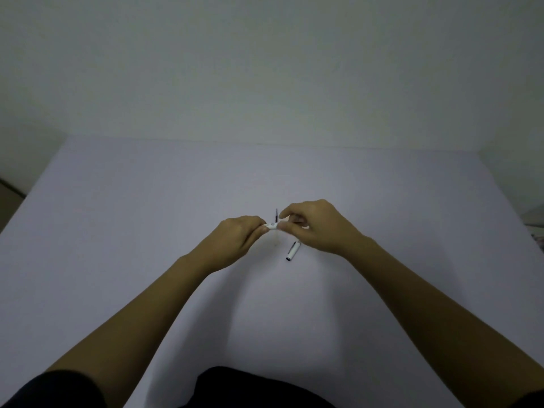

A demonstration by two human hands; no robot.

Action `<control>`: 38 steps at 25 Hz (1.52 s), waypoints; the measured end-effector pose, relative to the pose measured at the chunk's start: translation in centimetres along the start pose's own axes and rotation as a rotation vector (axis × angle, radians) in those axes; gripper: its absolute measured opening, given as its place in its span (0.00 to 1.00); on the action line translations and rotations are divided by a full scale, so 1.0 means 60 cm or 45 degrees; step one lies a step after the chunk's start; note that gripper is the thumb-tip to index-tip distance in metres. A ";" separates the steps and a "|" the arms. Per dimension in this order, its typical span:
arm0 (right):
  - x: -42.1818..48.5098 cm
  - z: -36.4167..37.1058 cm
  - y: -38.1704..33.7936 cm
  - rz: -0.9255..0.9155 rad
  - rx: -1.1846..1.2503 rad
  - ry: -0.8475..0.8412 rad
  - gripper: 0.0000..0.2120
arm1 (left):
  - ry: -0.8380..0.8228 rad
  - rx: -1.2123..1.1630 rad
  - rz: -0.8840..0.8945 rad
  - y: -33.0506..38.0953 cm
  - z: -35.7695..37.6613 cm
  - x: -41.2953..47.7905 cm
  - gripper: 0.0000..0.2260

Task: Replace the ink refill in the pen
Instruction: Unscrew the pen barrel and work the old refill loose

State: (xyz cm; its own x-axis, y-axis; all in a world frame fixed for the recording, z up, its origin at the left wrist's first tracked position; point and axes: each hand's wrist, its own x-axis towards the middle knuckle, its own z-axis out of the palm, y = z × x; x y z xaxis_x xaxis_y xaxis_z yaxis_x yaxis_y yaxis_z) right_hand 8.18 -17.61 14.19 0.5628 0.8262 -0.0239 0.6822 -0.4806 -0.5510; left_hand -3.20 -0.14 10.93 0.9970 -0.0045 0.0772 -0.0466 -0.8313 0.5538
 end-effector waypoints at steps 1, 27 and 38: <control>0.002 -0.001 -0.002 0.020 -0.007 -0.057 0.13 | 0.013 0.024 0.025 0.001 -0.001 -0.001 0.13; -0.009 -0.021 -0.001 -0.016 0.223 0.044 0.04 | 0.091 0.048 0.095 0.017 -0.017 -0.016 0.10; -0.011 -0.017 -0.006 -0.054 0.270 0.103 0.03 | 0.131 0.034 0.088 0.019 -0.022 -0.011 0.11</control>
State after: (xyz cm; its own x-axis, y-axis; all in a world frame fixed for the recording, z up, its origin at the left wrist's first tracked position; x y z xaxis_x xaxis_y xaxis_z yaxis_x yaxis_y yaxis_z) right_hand 8.05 -18.28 15.28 0.5772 0.8140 0.0653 0.5975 -0.3665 -0.7132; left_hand -4.00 -0.34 12.61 0.9798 -0.0061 0.1999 -0.1118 -0.8456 0.5221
